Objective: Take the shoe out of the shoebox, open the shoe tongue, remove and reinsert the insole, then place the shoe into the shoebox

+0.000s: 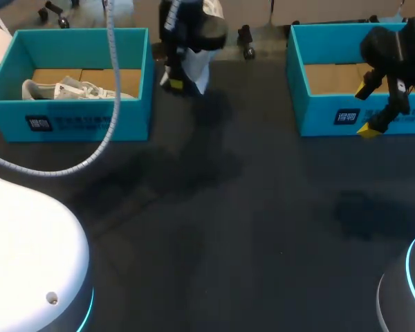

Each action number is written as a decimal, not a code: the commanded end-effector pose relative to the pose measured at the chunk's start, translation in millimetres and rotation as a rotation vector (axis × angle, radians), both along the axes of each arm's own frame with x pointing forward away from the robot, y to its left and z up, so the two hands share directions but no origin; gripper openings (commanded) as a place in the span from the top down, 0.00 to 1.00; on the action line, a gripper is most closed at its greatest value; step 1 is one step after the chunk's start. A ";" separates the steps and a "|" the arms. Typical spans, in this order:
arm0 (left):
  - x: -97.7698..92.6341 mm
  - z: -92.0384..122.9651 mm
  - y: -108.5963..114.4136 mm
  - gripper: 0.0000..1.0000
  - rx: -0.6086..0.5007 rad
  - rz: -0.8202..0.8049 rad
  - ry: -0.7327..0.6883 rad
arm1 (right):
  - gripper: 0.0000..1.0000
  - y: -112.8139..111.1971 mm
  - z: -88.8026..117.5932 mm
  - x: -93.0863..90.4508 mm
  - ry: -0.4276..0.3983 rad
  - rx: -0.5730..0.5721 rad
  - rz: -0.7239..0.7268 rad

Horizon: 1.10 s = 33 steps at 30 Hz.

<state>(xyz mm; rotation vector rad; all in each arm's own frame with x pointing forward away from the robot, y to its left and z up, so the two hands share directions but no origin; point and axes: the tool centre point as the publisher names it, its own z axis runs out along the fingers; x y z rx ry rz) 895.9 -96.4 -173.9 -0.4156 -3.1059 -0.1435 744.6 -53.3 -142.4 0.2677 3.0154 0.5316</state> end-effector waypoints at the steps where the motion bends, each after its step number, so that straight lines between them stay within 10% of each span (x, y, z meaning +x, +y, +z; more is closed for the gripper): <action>1: 12.4 3.1 29.2 1.00 -0.010 -0.035 0.009 | 0.00 1.0 -0.4 1.5 0.003 -0.002 0.000; 33: 103.1 6.4 208.4 1.00 -0.026 -0.004 -0.024 | 0.00 1.0 -0.4 1.5 0.003 -0.002 0.000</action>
